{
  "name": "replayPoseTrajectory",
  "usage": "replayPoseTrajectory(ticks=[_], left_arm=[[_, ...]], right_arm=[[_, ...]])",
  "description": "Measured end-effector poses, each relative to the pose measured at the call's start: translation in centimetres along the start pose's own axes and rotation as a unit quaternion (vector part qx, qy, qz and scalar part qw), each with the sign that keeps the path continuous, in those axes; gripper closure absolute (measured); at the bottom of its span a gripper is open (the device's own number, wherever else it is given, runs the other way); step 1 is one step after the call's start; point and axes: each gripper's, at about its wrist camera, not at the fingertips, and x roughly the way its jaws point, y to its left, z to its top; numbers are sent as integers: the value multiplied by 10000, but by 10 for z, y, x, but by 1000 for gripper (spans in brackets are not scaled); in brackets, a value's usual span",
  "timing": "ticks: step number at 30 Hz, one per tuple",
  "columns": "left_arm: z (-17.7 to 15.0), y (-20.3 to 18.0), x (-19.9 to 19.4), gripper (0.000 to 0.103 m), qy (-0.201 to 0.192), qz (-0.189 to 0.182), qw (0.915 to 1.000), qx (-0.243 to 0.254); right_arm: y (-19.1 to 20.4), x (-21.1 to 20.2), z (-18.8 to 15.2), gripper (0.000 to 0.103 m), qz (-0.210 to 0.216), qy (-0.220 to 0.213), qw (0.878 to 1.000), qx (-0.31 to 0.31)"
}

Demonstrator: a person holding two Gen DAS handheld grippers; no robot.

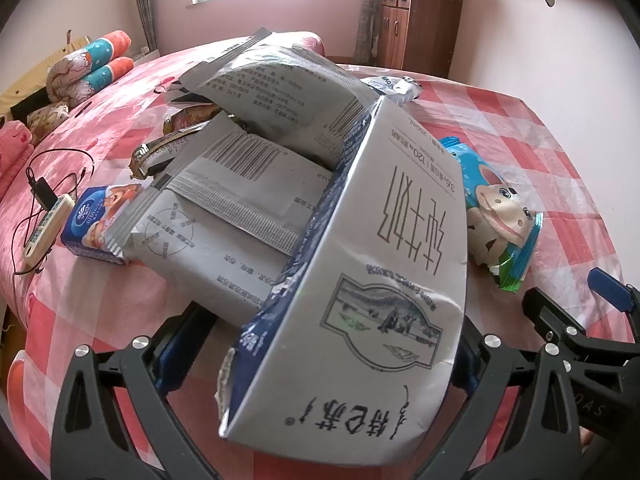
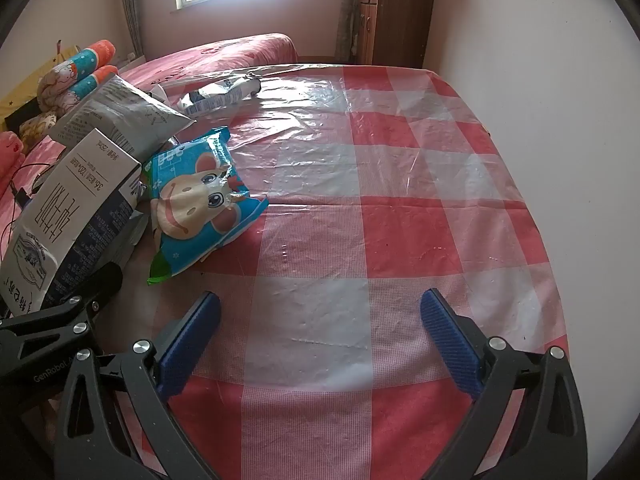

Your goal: Collect trash

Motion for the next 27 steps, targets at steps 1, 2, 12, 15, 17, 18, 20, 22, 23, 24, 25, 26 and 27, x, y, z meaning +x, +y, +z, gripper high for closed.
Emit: replayPoseTrajectory(ticks=[1, 2, 12, 15, 17, 18, 20, 22, 23, 24, 25, 26, 27], left_arm=[[0, 0, 0, 4, 17, 11, 10000, 8], [0, 0, 0, 4, 16, 10, 10000, 8], [-3, 4, -6, 4, 112, -41, 9999, 105], [-10, 8, -9, 4, 171, -109, 9996, 192], [-16, 9, -14, 4, 156, -158, 9994, 283], [-21, 11, -21, 4, 115, -170, 9992, 331], [-26, 13, -30, 4, 21, -186, 9990, 409], [-31, 17, -38, 4, -24, -216, 9987, 453], [-33, 18, -43, 4, -50, -215, 9987, 458], [-34, 20, -48, 4, -96, -235, 9987, 453], [-36, 22, -52, 4, -142, -258, 9985, 452], [-37, 24, -59, 4, -203, -288, 9983, 454], [-39, 26, -64, 4, -244, -303, 9981, 470]], right_arm=[[0, 0, 0, 4, 12, 24, 10000, 8], [0, 0, 0, 4, 11, 23, 10000, 8], [0, -5, -5, 4, -19, 78, 10000, 41], [4, -7, -8, 4, -42, 75, 9999, 58], [5, -12, -16, 4, -55, 72, 9999, 58], [6, -10, -17, 4, -47, 77, 9999, 49], [8, -12, -22, 4, -37, 71, 10000, 31], [7, -22, -31, 4, -35, 48, 10000, 77], [7, -28, -36, 4, 16, 22, 9999, 118], [6, -32, -39, 4, 81, -11, 9998, 165], [5, -37, -43, 4, 132, -63, 9997, 219], [5, -41, -45, 4, 138, -99, 9996, 244], [6, -44, -47, 4, 136, -125, 9995, 243]])
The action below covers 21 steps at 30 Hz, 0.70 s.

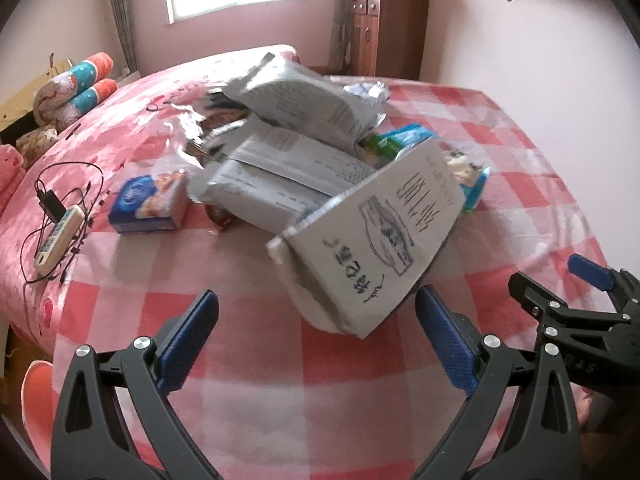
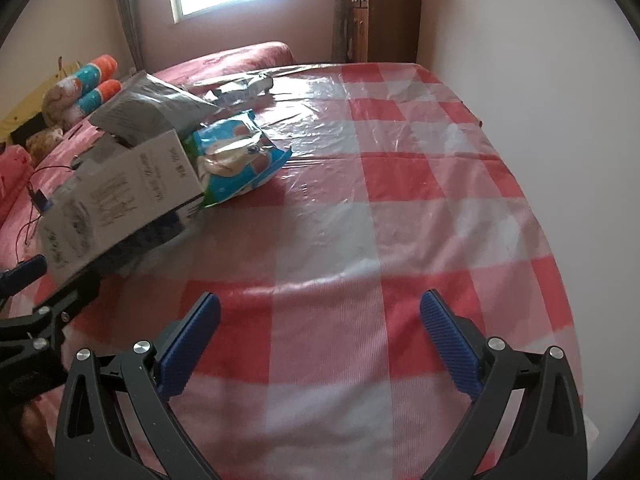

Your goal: Collect trash

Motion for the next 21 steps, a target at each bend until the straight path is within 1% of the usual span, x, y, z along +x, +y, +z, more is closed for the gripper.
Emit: replayPoseTrajectory(ticks=[4, 8, 12, 21], left_arm=[[-5, 2, -20, 4, -186, 5, 9998, 59], [-8, 11, -41, 4, -347, -52, 9994, 61], [-12, 23, -61, 4, -517, -88, 9986, -30], [-19, 45, -95, 4, -813, -151, 9963, -217]], right_arm=[[6, -18, -8, 4, -19, -195, 9998, -81], [13, -38, -14, 4, -2, -408, 9991, -148], [21, -61, -15, 4, 1, -669, 9975, -211], [40, -98, -16, 4, 39, -1031, 9940, -358]])
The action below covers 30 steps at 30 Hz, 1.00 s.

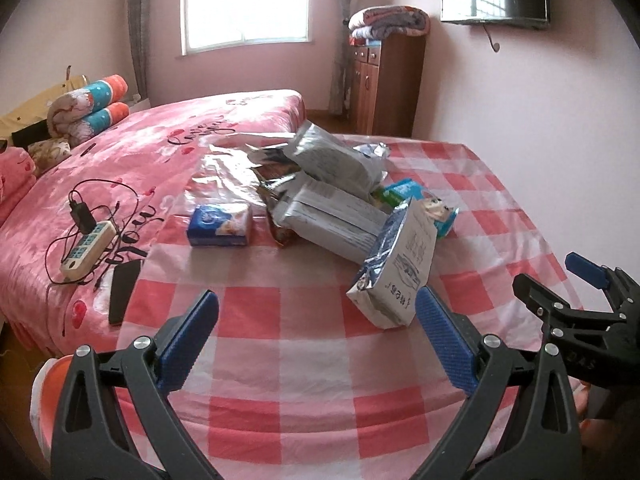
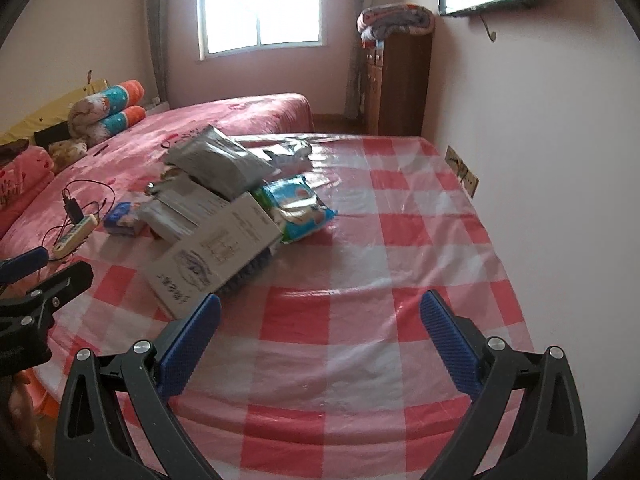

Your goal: Collect trash

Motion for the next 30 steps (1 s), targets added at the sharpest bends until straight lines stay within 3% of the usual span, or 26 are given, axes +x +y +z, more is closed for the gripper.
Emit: replayPoseTrajectory(ticks=[17, 30], left_arm=[[5, 20, -41, 4, -559, 84, 9983, -101], [3, 23, -47, 4, -669, 10, 9977, -72]], right_arm=[[22, -47, 13, 4, -117, -541, 9982, -238], [23, -53, 14, 4, -111, -696, 9971, -275]])
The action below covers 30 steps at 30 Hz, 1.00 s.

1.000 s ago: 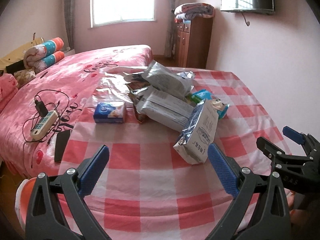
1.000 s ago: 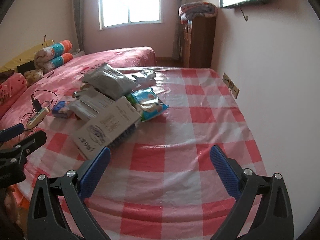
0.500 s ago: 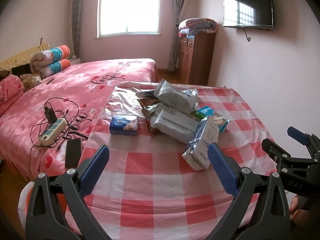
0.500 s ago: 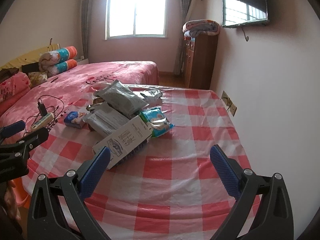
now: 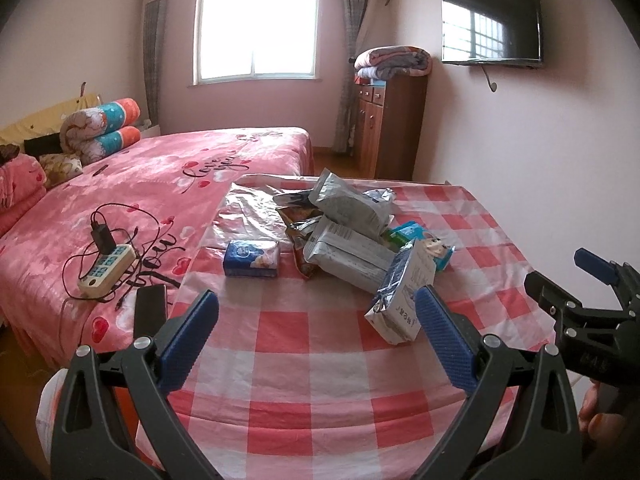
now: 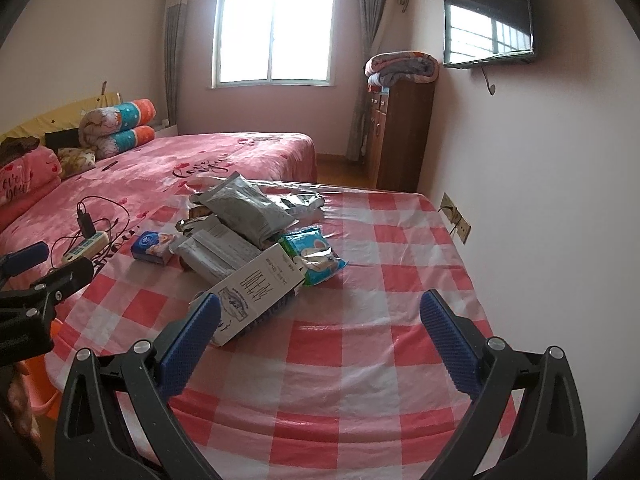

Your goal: Collect trash

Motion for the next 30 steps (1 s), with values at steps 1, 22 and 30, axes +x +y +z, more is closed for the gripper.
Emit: replayPoseTrajectory(ticks=[1, 22, 30], left_arm=[[0, -1, 0, 4, -15, -15, 10000, 49], [-18, -65, 42, 4, 336, -418, 9893, 1359], [-20, -113, 83, 4, 540, -130, 9685, 2428]], right_arm=[[-1, -1, 0, 4, -13, -34, 10000, 3], [-48, 38, -31, 4, 670, 506, 9925, 884], [-75, 53, -34, 4, 722, 611, 9872, 1286]])
